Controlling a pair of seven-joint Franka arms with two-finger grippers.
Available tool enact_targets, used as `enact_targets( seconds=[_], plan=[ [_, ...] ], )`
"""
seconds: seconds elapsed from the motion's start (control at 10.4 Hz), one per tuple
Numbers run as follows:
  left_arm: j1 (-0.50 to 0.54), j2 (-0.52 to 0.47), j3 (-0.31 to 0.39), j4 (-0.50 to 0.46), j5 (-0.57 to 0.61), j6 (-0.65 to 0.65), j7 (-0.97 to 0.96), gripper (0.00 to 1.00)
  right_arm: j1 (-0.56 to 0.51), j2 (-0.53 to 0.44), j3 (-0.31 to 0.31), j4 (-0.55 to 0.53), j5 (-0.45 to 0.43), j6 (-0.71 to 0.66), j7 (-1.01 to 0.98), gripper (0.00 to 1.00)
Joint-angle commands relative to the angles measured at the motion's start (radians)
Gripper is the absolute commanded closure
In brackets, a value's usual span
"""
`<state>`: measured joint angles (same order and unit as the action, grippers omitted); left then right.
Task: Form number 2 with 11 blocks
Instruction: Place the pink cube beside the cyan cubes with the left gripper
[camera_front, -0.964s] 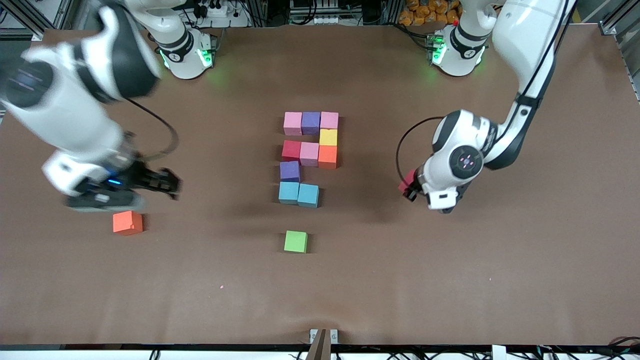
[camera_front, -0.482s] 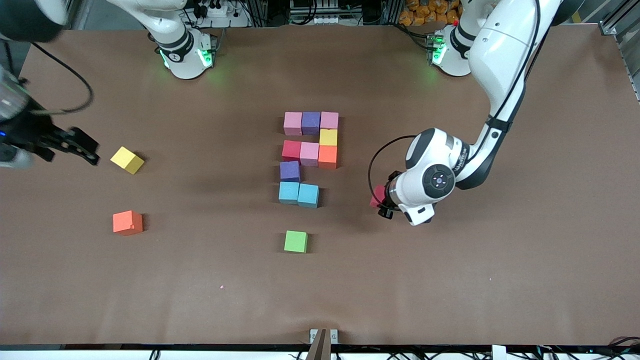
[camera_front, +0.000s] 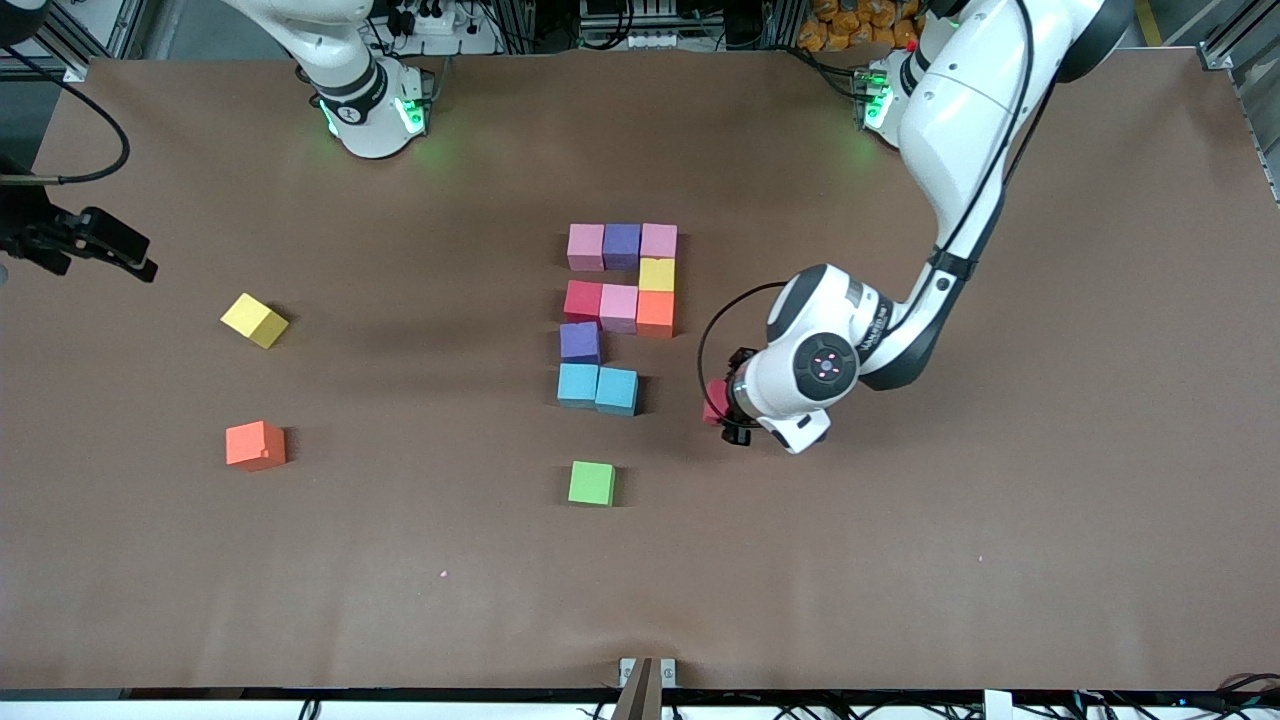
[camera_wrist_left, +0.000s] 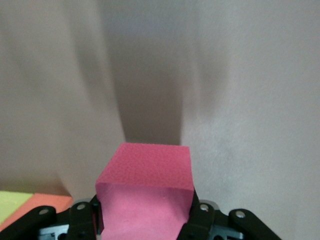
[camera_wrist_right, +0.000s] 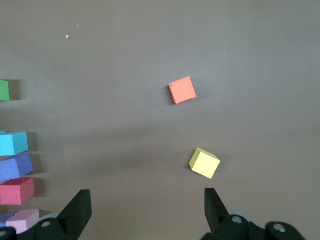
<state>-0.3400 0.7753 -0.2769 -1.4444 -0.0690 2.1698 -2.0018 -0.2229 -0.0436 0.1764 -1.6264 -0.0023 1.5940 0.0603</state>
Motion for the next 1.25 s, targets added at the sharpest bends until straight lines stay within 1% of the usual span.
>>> enact_targets(
  seconds=[0.0, 0.1, 0.19, 0.58, 0.67, 0.87, 0.96, 1.16],
  plan=[
    [-0.052, 0.047, 0.022, 0.064, -0.018, 0.013, -0.072, 0.82, 0.008, -0.007, -0.015, 0.008, 0.033, 0.019, -0.014, 0.00],
    [-0.085, 0.067, 0.045, 0.088, -0.018, 0.021, -0.096, 0.82, 0.013, 0.001, -0.014, 0.008, 0.033, 0.068, -0.014, 0.00],
    [-0.115, 0.081, 0.067, 0.105, -0.018, 0.022, -0.121, 0.82, 0.014, 0.002, -0.011, 0.008, 0.033, 0.070, -0.013, 0.00],
    [-0.180, 0.107, 0.081, 0.114, -0.018, 0.065, -0.179, 0.80, -0.004, 0.002, -0.014, 0.008, 0.036, 0.049, -0.073, 0.00],
    [-0.198, 0.113, 0.096, 0.119, -0.018, 0.070, -0.179, 0.80, -0.009, -0.001, -0.017, 0.008, 0.036, 0.040, -0.088, 0.00],
    [-0.208, 0.122, 0.097, 0.124, -0.020, 0.077, -0.179, 0.80, -0.056, 0.002, -0.017, 0.008, 0.047, 0.049, -0.155, 0.00],
    [-0.209, 0.124, 0.097, 0.125, -0.020, 0.081, -0.179, 0.79, -0.058, 0.007, -0.017, 0.008, 0.060, 0.052, -0.158, 0.00],
    [-0.218, 0.130, 0.097, 0.125, -0.020, 0.093, -0.179, 0.79, -0.070, 0.013, -0.018, 0.023, 0.059, 0.044, -0.151, 0.00]
  ],
)
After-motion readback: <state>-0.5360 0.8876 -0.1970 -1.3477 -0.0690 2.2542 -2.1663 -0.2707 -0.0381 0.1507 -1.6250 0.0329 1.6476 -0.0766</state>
